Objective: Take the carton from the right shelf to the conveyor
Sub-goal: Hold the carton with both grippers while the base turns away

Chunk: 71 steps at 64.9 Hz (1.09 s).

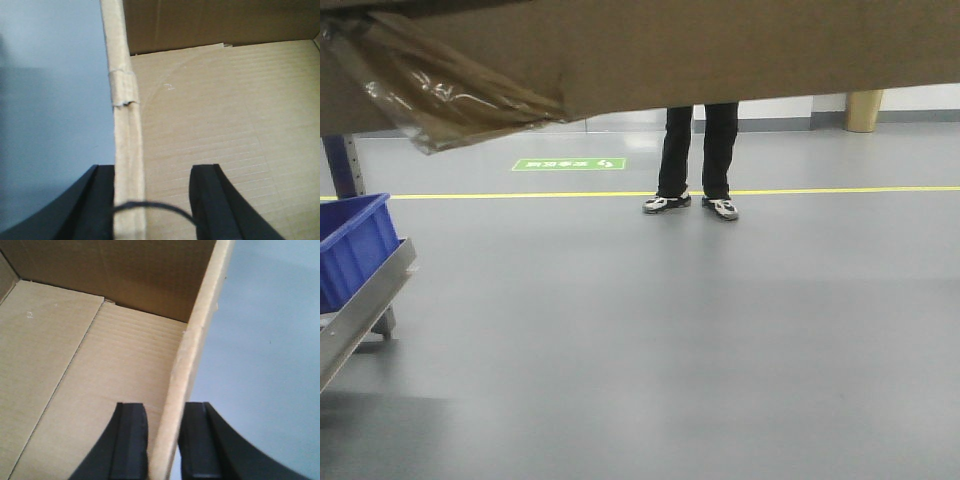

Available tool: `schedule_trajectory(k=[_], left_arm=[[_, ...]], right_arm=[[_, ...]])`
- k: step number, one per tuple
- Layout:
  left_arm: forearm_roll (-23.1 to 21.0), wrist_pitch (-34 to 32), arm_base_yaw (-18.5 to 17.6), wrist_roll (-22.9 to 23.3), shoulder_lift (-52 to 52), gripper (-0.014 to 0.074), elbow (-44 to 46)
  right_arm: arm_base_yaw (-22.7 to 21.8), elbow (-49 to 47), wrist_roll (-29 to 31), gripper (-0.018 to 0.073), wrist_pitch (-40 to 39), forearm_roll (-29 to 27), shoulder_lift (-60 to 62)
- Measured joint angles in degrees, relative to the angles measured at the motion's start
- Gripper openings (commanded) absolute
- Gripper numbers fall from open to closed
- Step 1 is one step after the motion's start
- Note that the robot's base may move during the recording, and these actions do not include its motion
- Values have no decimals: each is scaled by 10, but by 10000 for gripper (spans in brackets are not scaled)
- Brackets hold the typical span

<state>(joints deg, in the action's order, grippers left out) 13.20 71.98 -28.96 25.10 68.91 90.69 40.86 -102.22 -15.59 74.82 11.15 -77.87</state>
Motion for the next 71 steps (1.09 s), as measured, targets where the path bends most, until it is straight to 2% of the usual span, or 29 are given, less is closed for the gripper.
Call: schedule_trajectory(k=[71], left_arm=[[0, 1, 0, 0, 0, -16, 0]], right_arm=[[0, 0, 0, -67, 1, 0, 0]])
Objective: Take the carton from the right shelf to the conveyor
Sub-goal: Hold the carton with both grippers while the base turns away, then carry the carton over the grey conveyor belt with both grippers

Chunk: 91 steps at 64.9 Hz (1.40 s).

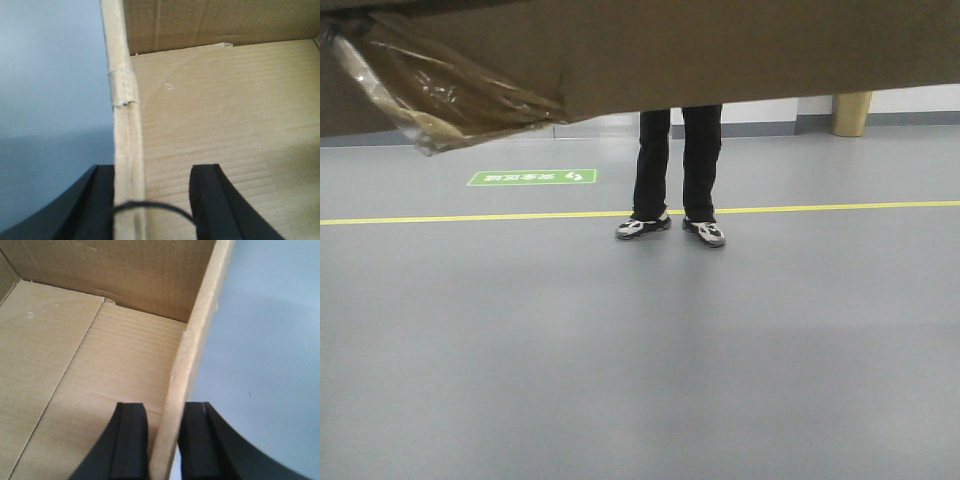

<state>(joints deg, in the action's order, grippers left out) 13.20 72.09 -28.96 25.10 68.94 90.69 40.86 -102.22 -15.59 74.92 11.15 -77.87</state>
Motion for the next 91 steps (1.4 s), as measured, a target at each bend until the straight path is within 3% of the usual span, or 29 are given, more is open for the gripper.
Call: schedule_trajectory(k=[64, 91], left_arm=[[13, 0, 0, 0, 0, -16, 0], [93, -2, -3, 0, 0, -16, 0]], right_arm=[[0, 0, 0, -67, -7, 0, -2], [0, 0, 0, -67, -67, -5, -6]])
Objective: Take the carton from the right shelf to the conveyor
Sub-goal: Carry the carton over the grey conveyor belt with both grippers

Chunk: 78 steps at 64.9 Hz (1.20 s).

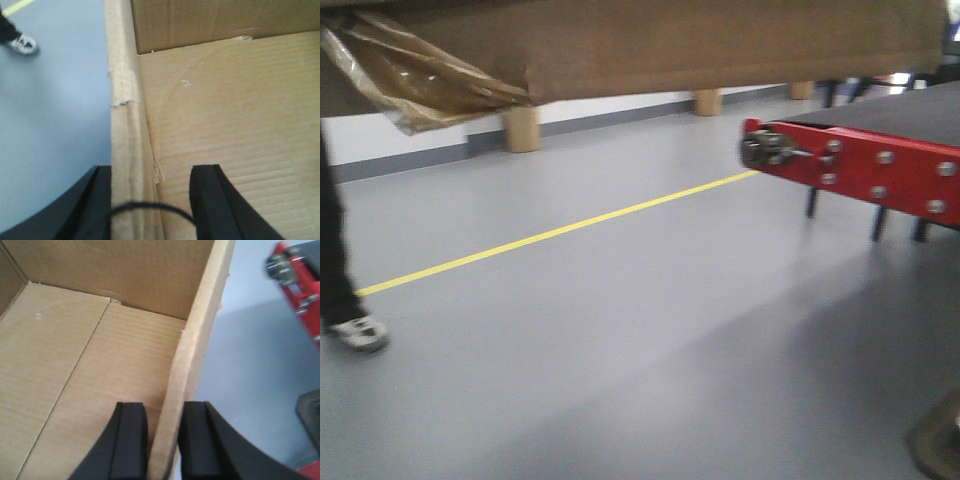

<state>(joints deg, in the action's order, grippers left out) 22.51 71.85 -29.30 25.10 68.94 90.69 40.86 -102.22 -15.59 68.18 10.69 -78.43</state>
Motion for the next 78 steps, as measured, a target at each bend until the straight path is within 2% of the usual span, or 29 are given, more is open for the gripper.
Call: schedule_trajectory(k=[20, 43, 78], left_arm=[[84, -7, -4, 0, 0, -16, 0], [157, -14, -6, 0, 0, -16, 0], [174, -20, -7, 0, 0, -16, 0]], right_arm=[[0, 1, 0, -67, -70, -2, -2], [3, 1, -1, -67, -111, -10, -6], [4, 2, -6, -67, -112, -15, -7]])
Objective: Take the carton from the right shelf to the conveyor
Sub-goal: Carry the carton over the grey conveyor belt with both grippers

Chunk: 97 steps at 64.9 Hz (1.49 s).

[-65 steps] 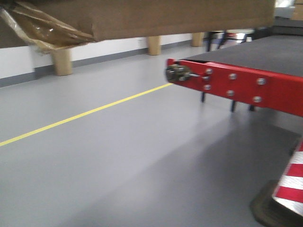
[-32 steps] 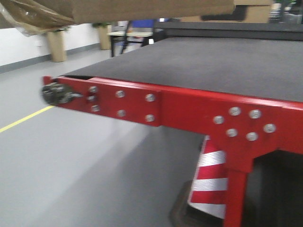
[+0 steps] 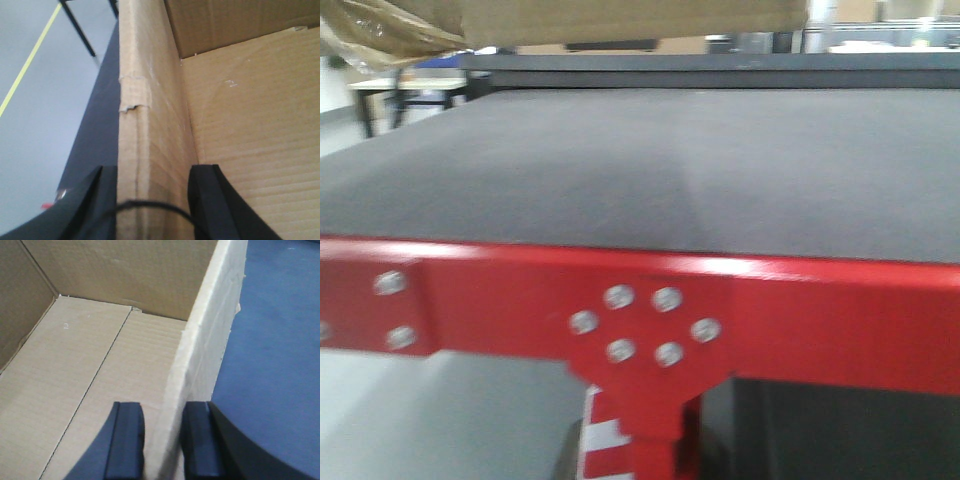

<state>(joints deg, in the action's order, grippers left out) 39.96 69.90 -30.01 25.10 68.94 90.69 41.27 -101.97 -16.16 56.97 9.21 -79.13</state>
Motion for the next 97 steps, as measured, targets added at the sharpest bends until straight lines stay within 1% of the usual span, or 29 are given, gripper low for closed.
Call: schedule_trajectory(k=[97], left_arm=[[4, -1, 0, 0, 0, -16, 0]], right_arm=[[0, 0, -1, -67, 0, -1, 0]])
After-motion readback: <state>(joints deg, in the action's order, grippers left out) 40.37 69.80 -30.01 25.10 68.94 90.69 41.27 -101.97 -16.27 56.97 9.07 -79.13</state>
